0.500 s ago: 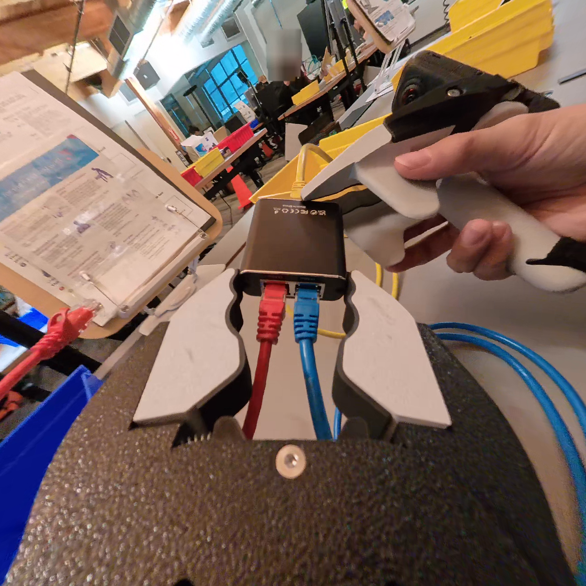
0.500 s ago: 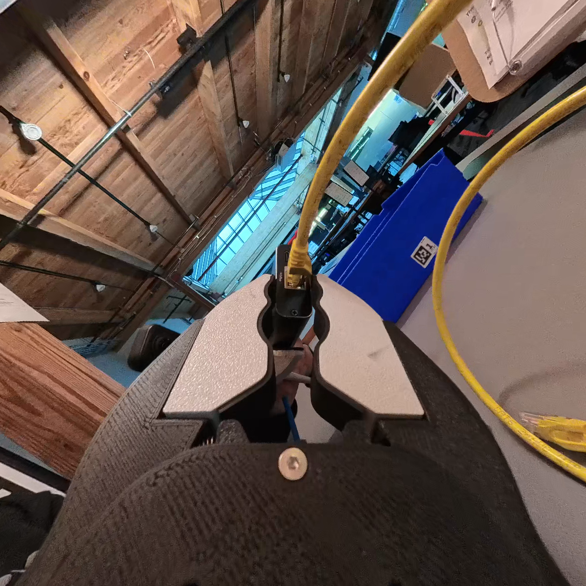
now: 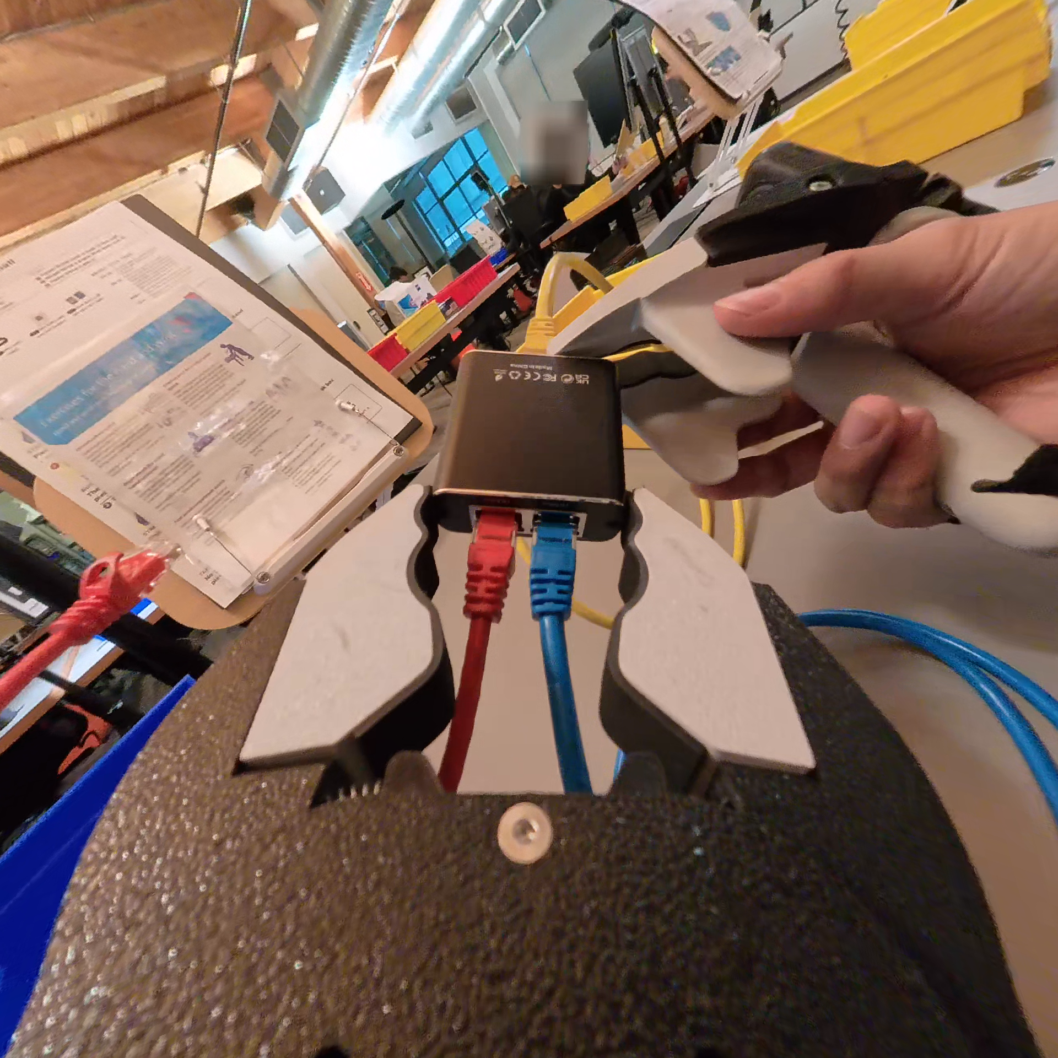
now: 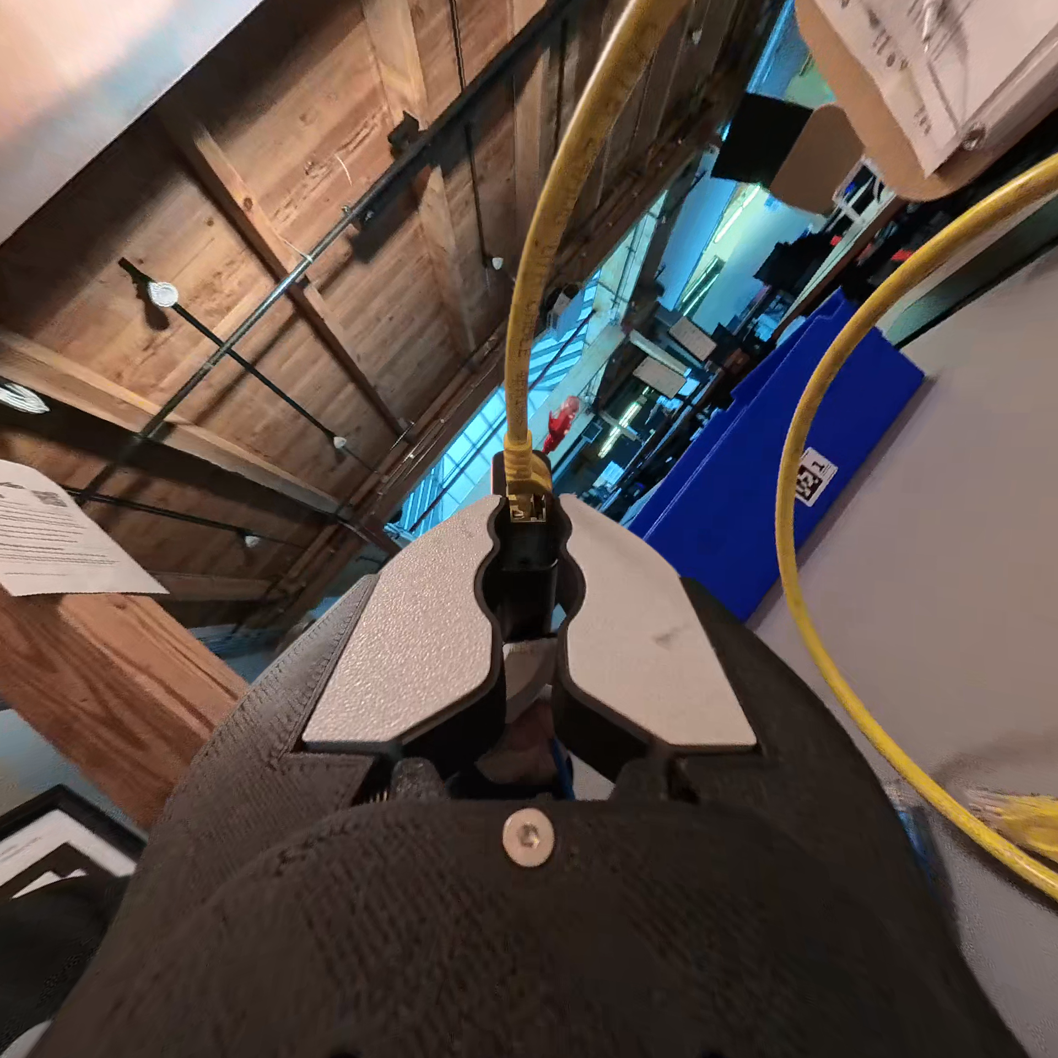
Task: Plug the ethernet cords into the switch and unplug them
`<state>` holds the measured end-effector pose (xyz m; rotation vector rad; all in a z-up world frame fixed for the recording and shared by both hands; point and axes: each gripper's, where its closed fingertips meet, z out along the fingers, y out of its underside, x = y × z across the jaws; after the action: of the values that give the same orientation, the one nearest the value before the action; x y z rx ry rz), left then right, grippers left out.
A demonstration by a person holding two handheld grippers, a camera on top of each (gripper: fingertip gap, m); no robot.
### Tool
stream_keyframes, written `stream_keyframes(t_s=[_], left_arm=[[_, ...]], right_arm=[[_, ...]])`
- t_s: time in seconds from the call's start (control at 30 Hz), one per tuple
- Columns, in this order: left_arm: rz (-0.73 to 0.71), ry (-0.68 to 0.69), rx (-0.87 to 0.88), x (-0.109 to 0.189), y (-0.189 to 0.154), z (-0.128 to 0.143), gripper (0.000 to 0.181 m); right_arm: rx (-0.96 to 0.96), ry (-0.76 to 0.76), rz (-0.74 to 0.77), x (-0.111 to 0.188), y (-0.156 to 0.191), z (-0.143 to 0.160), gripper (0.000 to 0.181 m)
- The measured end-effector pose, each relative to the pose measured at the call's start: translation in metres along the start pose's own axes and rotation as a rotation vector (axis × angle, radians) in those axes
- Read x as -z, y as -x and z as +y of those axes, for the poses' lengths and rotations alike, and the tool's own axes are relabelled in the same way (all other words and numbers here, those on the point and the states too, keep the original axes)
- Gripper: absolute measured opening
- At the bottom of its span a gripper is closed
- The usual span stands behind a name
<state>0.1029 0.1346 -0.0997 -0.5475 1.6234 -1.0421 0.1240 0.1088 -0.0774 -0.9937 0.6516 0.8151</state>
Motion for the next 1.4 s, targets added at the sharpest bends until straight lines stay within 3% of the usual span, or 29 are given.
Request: stream_keyframes(t_s=[0.5, 0.93, 1.1, 1.4], left_arm=[[-0.021, 0.028, 0.018, -0.009, -0.007, 0.011, 0.061], [-0.119, 0.001, -0.102, -0.010, -0.006, 0.008, 0.061], [-0.112, -0.055, 0.002, -0.011, -0.007, 0.000, 0.061], [-0.161, -0.063, -0.020, -0.010, -0.006, -0.002, 0.061]], right_arm=[[-0.013, -0.061, -0.013, 0.006, -0.015, -0.001, 0.010], [0.158, 0.038, -0.069, 0.008, -0.013, -0.002, 0.008], [0.281, 0.071, -0.062, 0.007, -0.002, -0.006, 0.008], [0.304, 0.076, -0.056, 0.005, 0.000, -0.007, 0.007]])
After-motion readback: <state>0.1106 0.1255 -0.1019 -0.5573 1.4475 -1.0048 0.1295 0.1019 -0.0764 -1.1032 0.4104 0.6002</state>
